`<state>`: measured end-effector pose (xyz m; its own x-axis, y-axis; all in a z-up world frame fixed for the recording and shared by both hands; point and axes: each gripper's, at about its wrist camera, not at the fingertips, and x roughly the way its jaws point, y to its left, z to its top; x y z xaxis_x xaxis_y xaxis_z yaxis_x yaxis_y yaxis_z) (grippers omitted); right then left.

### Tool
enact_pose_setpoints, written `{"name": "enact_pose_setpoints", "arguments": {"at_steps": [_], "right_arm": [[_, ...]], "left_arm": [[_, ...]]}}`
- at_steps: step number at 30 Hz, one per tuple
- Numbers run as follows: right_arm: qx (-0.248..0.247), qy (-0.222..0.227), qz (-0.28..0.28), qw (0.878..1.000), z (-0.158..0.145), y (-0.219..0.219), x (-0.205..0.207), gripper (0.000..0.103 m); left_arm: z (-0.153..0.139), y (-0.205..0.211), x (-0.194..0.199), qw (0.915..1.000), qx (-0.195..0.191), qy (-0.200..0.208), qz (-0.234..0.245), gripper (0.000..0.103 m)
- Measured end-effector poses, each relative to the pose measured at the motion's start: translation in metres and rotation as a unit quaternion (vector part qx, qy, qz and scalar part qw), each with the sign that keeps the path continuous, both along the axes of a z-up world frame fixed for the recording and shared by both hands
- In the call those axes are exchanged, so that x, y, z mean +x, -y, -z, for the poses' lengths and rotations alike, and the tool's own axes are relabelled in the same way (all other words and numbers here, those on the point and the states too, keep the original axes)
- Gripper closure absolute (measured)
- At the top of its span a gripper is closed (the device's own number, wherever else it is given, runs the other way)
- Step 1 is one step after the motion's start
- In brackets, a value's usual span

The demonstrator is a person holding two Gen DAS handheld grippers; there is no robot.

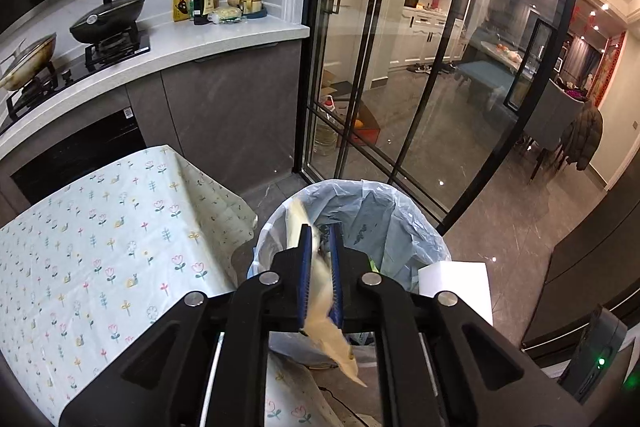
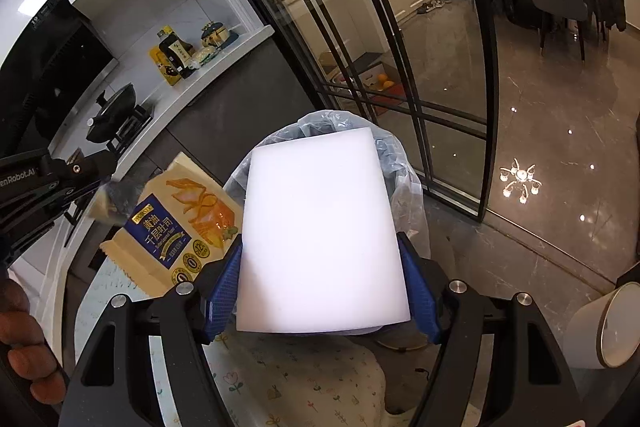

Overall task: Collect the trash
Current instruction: 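Carry the snack bag and white sponge over the bin with both tools, then open the left tool to drop the snack bag while the right tool releases the sponge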

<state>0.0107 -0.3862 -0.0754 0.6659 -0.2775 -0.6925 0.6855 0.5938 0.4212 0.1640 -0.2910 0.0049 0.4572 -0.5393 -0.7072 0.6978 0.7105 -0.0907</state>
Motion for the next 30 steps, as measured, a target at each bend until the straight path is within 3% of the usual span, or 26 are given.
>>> {"name": "enact_pose_setpoints", "arguments": {"at_steps": [3, 8, 12, 19, 26, 30], "right_arm": [[0.001, -0.004, -0.002, 1.000, 0.002, 0.004, 0.006, 0.034], [0.001, -0.007, -0.009, 1.000, 0.005, 0.005, 0.014, 0.034], [-0.003, -0.008, -0.020, 1.000, 0.003, 0.005, 0.028, 0.034], [-0.020, -0.013, -0.048, 0.999, -0.001, 0.002, 0.061, 0.034], [-0.010, -0.058, -0.075, 0.995, 0.031, 0.001, 0.101, 0.031], [-0.018, -0.065, -0.067, 0.995, 0.032, 0.000, 0.099, 0.027]], "left_arm": [[0.002, 0.005, 0.006, 1.0000, -0.005, -0.001, -0.008, 0.054], [0.001, 0.009, 0.011, 0.9998, -0.004, 0.016, -0.012, 0.048], [0.000, -0.001, 0.014, 0.9994, -0.008, 0.020, -0.027, 0.032], [0.005, -0.029, 0.028, 0.9980, -0.001, 0.016, -0.061, 0.031], [0.017, -0.060, 0.035, 0.9959, 0.009, 0.010, -0.089, 0.030], [0.025, -0.073, 0.037, 0.9949, 0.014, 0.003, -0.100, 0.026]]}}
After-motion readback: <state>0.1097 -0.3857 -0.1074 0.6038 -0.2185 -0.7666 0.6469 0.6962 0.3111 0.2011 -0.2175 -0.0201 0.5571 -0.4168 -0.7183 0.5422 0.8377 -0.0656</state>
